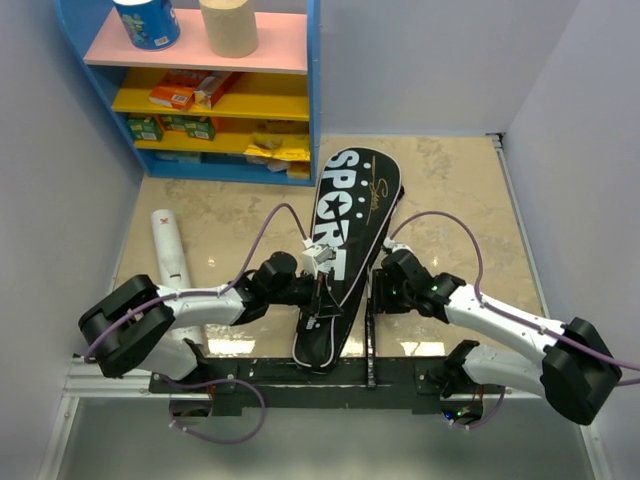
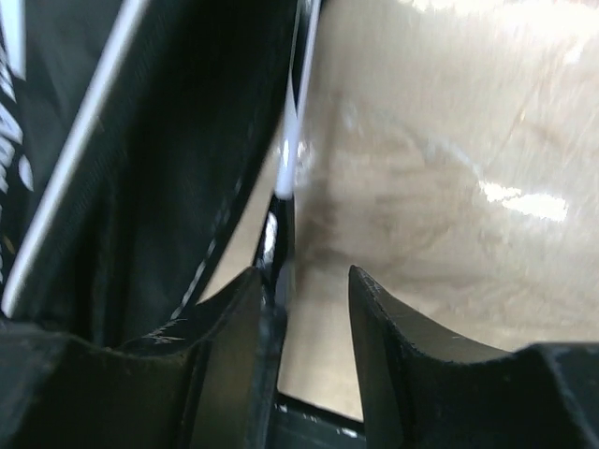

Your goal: Pack up the badminton gear

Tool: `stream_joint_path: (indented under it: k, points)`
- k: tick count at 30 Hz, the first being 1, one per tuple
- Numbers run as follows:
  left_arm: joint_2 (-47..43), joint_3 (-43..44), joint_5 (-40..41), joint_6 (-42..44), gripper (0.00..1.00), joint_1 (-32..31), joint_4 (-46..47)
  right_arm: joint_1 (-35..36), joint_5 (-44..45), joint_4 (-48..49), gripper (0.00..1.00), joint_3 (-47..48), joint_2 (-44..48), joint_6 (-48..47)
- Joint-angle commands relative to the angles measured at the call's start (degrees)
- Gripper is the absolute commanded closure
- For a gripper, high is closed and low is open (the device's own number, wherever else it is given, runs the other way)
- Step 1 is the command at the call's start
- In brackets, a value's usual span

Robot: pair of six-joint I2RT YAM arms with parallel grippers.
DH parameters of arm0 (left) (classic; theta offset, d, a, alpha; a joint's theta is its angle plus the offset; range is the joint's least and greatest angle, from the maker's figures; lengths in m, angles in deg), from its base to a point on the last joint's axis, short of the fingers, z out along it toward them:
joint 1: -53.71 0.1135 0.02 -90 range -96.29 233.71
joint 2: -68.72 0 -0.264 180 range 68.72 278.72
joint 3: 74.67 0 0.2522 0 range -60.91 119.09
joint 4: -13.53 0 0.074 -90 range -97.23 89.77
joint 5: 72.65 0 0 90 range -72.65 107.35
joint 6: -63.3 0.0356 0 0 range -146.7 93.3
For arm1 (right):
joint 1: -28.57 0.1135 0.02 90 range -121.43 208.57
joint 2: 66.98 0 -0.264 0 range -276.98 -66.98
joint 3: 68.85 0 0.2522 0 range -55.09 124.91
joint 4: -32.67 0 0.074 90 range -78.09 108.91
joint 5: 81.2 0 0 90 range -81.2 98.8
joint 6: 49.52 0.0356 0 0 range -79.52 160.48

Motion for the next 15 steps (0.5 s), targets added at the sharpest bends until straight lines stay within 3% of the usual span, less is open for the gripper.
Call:
stream_joint_path:
  k: [1,15]
  points:
    - [0.98,2.56,-2.19,0.91,1.0,-0.37,5.44,1.81,-1.82,-0.97,0.54,-3.67,4.64,4.01]
    - [2.75,1.68,-2.81,0.38,1.0,-0.37,7.9,9.63,-0.77,-0.54,0.52,-5.35,5.17,10.43]
